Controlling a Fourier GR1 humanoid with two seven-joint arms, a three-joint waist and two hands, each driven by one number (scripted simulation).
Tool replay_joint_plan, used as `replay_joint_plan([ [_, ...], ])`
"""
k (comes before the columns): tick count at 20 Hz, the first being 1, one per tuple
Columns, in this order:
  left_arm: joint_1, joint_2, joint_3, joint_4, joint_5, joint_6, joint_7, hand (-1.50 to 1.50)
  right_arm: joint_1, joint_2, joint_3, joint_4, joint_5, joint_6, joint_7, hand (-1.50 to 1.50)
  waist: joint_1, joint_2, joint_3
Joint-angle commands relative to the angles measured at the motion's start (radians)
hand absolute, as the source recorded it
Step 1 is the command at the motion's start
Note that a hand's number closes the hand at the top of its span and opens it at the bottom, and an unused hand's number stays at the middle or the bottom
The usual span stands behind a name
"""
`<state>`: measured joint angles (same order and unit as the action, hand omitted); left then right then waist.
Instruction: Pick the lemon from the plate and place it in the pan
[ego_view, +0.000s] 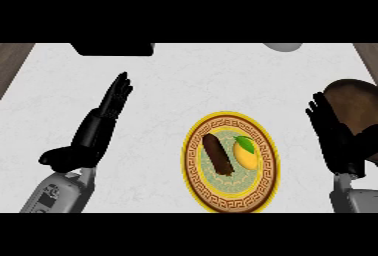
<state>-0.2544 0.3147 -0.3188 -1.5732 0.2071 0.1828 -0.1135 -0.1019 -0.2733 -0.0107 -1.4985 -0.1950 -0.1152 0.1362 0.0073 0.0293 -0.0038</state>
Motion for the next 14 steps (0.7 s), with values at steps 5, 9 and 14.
replay_joint_plan([
  [5, 0.227, -0.072, 0.100, 0.142, 0.114, 0.124, 0.131, 0.00, -0.057, 0.032, 0.107, -0.063, -0.055, 0.186, -0.087, 1.50, 0.031, -0.024, 0.003],
  [9, 0.291, -0.105, 0.138, 0.186, 0.170, 0.159, 0.183, 0.00, 0.076, -0.019, 0.182, -0.149, 0.275, 0.017, -0.291, 1.50, -0.022, -0.037, 0.002],
  [14, 0.347, -0.125, 0.138, 0.165, 0.162, 0.162, 0.126, 0.00, 0.389, 0.050, 0.341, -0.252, 0.488, -0.152, -0.558, -1.50, -0.041, -0.040, 0.004],
])
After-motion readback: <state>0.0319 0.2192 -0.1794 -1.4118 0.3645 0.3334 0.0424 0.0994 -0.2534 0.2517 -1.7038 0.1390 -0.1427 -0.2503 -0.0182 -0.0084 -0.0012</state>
